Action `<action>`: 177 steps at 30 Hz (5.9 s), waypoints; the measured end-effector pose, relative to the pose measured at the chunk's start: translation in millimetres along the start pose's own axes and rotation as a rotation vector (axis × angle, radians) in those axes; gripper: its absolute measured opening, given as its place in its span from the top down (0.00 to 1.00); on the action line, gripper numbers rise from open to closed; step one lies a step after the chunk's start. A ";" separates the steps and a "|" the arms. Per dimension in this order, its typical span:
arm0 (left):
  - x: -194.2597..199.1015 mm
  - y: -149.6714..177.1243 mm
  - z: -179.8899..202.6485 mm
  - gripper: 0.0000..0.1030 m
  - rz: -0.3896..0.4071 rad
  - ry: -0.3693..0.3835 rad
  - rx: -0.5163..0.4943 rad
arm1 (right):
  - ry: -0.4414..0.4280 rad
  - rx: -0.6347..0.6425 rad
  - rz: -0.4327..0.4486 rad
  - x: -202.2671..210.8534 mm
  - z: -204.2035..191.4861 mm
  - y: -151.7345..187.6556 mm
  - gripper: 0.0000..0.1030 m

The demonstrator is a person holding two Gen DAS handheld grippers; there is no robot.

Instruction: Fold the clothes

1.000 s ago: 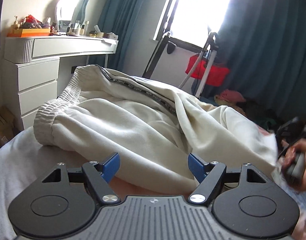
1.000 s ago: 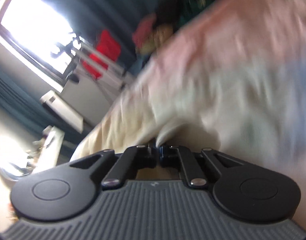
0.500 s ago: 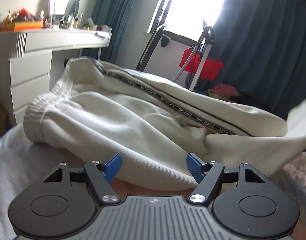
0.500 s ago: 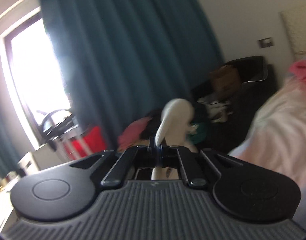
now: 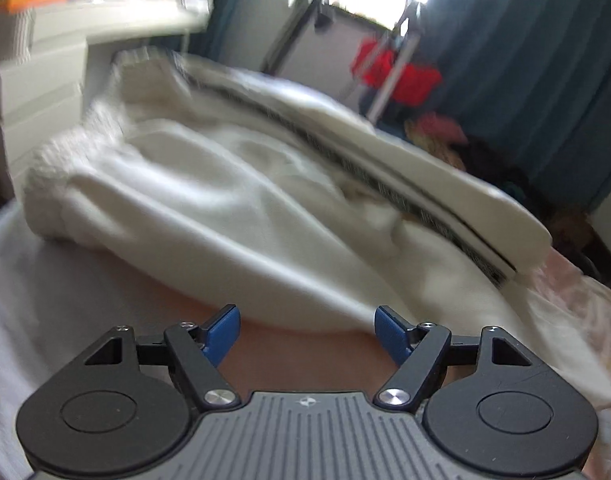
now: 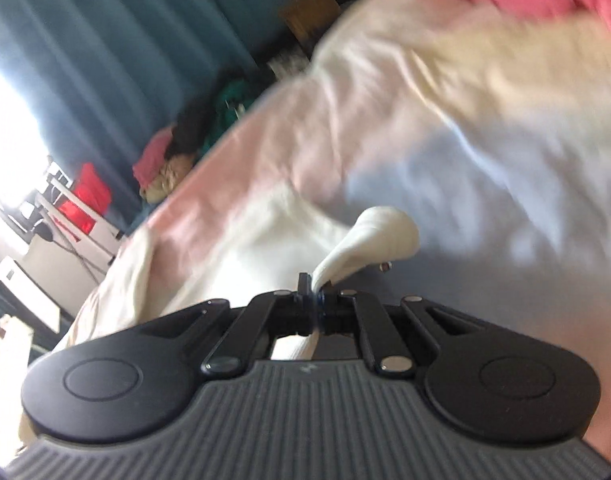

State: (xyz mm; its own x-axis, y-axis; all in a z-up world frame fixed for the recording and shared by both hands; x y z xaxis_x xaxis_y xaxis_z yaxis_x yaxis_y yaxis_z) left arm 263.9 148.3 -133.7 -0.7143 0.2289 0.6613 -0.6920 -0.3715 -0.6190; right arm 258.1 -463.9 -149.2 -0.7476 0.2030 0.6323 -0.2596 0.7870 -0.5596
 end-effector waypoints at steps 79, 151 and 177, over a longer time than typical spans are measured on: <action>114.5 28.8 37.3 0.08 0.302 -0.201 -0.153 | -0.055 0.402 0.226 128.2 -44.7 29.5 0.20; -65.8 34.7 83.8 0.05 0.198 0.158 -0.156 | -0.262 0.285 -0.042 -210.1 -221.3 47.8 0.23; -2.4 45.0 95.8 0.04 0.245 0.252 -0.086 | -0.069 0.198 0.560 64.6 -121.4 -69.7 0.94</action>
State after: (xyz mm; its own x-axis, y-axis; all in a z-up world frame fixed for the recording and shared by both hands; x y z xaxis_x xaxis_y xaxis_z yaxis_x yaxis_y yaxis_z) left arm 244.5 44.8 -122.6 -0.8559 0.3610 0.3703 -0.4956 -0.3683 -0.7865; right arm 302.1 -434.9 -4.3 -0.8400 0.5120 0.1797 0.0815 0.4465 -0.8911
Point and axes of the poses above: each gripper's, at about its wrist camera, not at the fingertips, and x roughly against the way its jaws point, z to its right, y to its underside, the point moved 8 cm from there along -x, roughly the way its jaws point, and after that the axes turned 2 degrees about y, right-handed, at the moved point
